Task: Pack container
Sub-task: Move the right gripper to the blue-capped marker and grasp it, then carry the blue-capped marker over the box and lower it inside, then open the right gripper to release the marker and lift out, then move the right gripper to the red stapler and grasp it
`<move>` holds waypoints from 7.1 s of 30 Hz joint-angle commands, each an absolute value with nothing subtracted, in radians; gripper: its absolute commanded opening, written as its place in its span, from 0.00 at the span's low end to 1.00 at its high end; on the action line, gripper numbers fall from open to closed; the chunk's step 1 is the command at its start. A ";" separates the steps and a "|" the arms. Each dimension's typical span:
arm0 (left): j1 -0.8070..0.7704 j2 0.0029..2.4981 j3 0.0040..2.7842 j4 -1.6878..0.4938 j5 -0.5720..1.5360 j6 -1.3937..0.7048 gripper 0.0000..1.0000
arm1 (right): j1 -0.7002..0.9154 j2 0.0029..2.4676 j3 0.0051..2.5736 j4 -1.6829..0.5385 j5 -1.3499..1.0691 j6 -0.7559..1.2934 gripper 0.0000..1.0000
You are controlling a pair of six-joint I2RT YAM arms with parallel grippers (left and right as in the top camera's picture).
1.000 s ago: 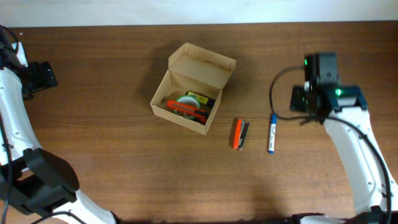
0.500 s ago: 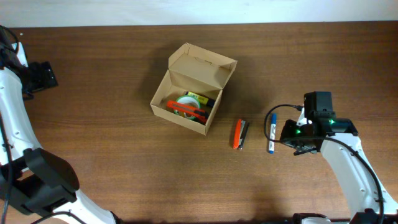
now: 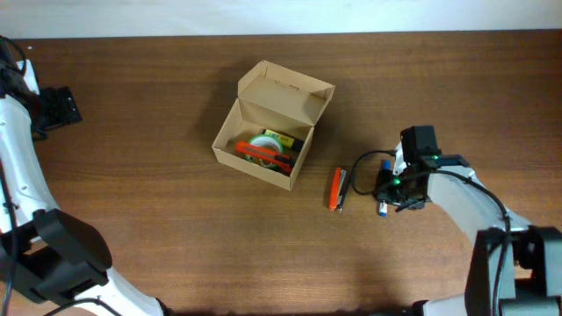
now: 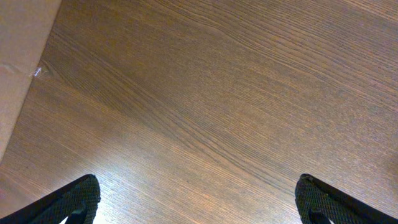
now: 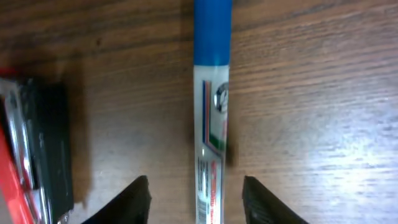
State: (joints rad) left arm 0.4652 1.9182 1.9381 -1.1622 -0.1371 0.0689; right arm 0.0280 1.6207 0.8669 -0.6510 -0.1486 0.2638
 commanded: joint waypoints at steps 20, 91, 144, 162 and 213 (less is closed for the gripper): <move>0.466 1.911 1.929 -1.163 -0.127 0.088 1.00 | 0.181 1.628 0.900 -0.654 0.091 0.270 0.50; 0.466 1.911 1.929 -1.163 -0.127 0.088 1.00 | 0.513 2.084 1.989 -1.215 0.101 -0.205 0.04; 0.466 1.911 1.929 -1.163 -0.127 0.088 1.00 | 0.601 2.285 2.009 -1.019 0.054 -0.325 0.03; 0.466 1.911 1.929 -1.163 -0.127 0.088 1.00 | 0.569 2.314 2.009 -1.031 0.049 -0.321 0.51; 0.466 1.911 1.929 -1.163 -0.127 0.088 1.00 | 0.373 1.505 1.073 -0.927 -0.041 0.685 0.43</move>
State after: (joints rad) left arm 0.4652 1.9182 1.9381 -1.1618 -0.1337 0.0715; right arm 0.3744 1.5246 1.1141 -0.9405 0.0715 0.6968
